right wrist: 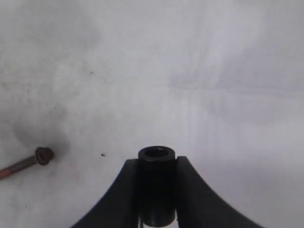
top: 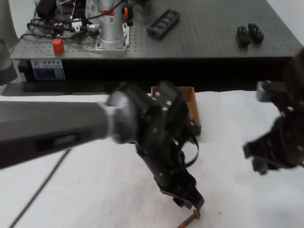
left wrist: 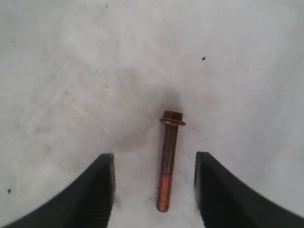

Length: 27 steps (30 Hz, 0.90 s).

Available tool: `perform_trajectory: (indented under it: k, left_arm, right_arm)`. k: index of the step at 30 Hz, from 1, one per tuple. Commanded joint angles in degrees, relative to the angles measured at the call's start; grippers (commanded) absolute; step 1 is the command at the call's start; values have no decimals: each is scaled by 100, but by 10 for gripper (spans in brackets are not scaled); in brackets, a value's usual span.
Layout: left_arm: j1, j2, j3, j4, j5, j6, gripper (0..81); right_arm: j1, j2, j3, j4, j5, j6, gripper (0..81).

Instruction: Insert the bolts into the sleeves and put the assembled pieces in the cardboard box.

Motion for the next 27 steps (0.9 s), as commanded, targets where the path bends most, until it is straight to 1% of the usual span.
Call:
perform_trajectory:
  k: [1, 4, 8, 11, 13, 15, 16, 17, 20, 21, 24, 27]
  left_arm:
    - [-107, 220, -348, 272, -156, 323, 375]
    - [-305, 549, -680, 475, -407, 603, 375]
    - [-542, 886, -928, 703, -766, 976, 375]
    - [-629, 1019, -931, 753, -769, 986, 374]
    - [-662, 1089, -931, 802, -854, 986, 358]
    - [-667, 1148, -931, 836, -1028, 986, 309]
    - [-667, 1157, -931, 836, -1055, 976, 265]
    - [-667, 1175, -931, 836, -1059, 968, 212]
    - [-667, 1172, -931, 836, -1056, 937, 19]
    - [-667, 1148, -931, 836, -1056, 823, 1]
    - [-654, 924, -931, 836, -1070, 448, 4]
    - [-456, 419, -917, 648, -1159, 50, 7]
  right_arm:
    - [-73, -122, 69, 15, -38, -100, 3]
    - [-185, -449, 363, 6, -38, -100, 3]
    - [-184, -601, 583, 14, -38, -100, 3]
    - [-184, -603, 616, 16, -38, -100, 3]
    - [-184, -603, 613, -5, -38, -100, 3]
    - [-184, -603, 613, -20, -38, -100, 3]
    - [-184, -603, 613, -20, -38, -100, 3]
    - [-184, -603, 613, -20, -38, -100, 3]
    - [-174, -603, 613, -17, -97, -100, 3]
    - [-174, -603, 613, -17, -203, -100, 3]
    - [-174, -722, 650, -134, -660, -100, 3]
    - [-174, -1019, 821, -413, -1356, -26, 3]
